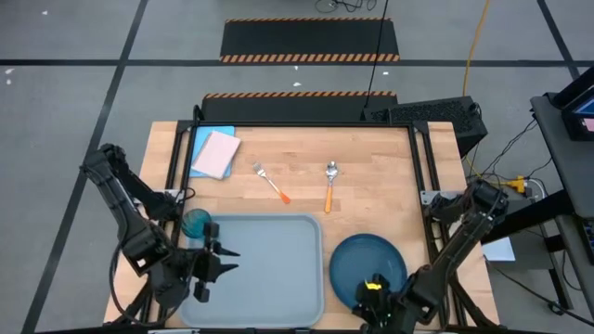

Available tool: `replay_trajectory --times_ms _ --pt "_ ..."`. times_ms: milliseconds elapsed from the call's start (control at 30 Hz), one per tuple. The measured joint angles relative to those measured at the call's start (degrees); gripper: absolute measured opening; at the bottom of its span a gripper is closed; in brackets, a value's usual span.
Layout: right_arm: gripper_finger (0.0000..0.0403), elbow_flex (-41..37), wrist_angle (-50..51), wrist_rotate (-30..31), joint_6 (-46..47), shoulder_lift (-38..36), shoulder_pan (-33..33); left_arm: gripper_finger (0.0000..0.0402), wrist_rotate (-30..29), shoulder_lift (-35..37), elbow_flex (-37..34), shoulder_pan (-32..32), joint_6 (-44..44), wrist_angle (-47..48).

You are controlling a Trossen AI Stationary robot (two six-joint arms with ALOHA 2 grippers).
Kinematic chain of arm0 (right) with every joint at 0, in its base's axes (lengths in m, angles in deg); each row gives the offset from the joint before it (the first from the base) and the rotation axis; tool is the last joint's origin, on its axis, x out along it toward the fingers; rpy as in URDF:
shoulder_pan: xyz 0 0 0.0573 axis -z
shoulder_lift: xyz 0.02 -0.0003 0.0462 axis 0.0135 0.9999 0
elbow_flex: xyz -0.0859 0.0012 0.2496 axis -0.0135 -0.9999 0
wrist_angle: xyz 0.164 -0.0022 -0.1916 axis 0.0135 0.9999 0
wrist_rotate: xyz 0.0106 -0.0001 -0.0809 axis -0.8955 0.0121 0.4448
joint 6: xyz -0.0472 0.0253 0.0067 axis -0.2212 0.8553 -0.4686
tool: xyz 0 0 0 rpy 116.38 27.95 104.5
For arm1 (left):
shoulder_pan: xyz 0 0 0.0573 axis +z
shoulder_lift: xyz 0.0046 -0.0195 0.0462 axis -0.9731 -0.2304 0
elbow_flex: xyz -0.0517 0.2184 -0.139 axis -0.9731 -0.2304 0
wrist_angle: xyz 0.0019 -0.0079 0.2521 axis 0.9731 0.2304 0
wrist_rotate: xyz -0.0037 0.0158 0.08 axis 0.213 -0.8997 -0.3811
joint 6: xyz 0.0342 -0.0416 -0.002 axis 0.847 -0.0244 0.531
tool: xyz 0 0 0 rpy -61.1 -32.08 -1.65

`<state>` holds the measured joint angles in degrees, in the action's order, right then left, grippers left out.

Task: Pick and place plate/cup/fork/spoon on tray
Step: Put the dark blue plate on the gray tray to the bottom right of the blue cup

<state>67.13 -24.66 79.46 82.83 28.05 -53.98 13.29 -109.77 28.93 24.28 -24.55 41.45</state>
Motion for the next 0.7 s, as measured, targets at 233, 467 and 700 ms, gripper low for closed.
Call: replay_trajectory --times_ms 233,467,700 --pt "0.0075 0.00 -0.05 -5.07 8.45 2.98 -0.95 0.0122 1.14 0.00 -2.12 -0.02 -0.41 -2.09" --pt "0.0144 0.00 1.71 -6.35 0.73 3.01 -1.19 0.0122 1.19 0.00 -2.23 -0.02 -0.60 -2.10" --pt "0.0159 -0.66 5.88 -8.22 -6.50 3.03 -1.69 0.0122 1.25 0.00 -2.23 -0.02 -0.59 -2.10"
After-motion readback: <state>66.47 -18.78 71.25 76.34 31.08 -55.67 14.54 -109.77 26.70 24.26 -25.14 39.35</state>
